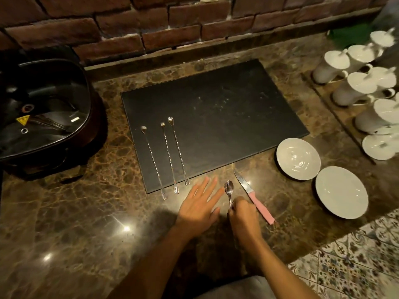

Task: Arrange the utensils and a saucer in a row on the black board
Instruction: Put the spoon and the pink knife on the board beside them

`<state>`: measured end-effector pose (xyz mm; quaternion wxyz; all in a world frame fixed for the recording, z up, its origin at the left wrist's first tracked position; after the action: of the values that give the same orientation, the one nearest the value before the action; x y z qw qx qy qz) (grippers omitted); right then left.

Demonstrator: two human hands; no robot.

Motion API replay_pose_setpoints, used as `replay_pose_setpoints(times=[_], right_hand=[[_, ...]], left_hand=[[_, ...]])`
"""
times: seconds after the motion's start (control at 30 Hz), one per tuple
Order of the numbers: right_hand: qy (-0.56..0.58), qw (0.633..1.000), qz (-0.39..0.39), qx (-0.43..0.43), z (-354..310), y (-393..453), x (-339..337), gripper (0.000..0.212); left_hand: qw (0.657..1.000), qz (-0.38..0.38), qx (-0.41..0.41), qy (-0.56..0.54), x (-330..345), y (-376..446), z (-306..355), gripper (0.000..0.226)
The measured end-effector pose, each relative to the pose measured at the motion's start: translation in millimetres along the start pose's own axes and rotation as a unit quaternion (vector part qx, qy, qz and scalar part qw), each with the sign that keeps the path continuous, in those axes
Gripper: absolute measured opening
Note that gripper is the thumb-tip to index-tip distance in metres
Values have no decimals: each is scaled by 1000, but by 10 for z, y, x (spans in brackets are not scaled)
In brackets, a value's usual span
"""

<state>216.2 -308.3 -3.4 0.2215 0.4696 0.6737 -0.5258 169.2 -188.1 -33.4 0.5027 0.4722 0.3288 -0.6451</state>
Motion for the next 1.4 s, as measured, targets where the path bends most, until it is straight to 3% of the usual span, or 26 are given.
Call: replay_pose_setpoints(times=[0.23,0.47,0.8,1.13,1.27,1.4], right_hand=[[-2,1000,-7,-4,-29,261,-189,14],[-29,994,1,-102,-985,861,-484,6],[-97,983,-14,-158,-2032,1254,-219,15],[-103,979,4,-178,-2045,1308,-83,7],[-56,986,-12,-155,-1887,1323,-209,15],[28,993,5,-113,-1378,1334,-545,9]], left_hand=[[999,51,8,16,-63,1,-28,61],[998,-48,-8,35,85,17,-83,62],[997,-74,-17,32,105,15,-79,60],[997,-65,-17,25,116,19,-61,64],[997,-68,-15,43,122,21,-54,67],[997,-65,-24,45,131,20,-59,66]])
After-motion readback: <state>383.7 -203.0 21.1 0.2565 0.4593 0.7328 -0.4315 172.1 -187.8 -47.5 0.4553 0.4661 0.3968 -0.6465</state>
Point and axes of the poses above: each hand's wrist, its own y-axis towards the middle knuckle, its own x-axis out of the palm, z = x × y, the point moved 9 cm from there along y, towards the middle knuckle, and after that the axes turned 12 degrees about x, right-handed, at the moved point
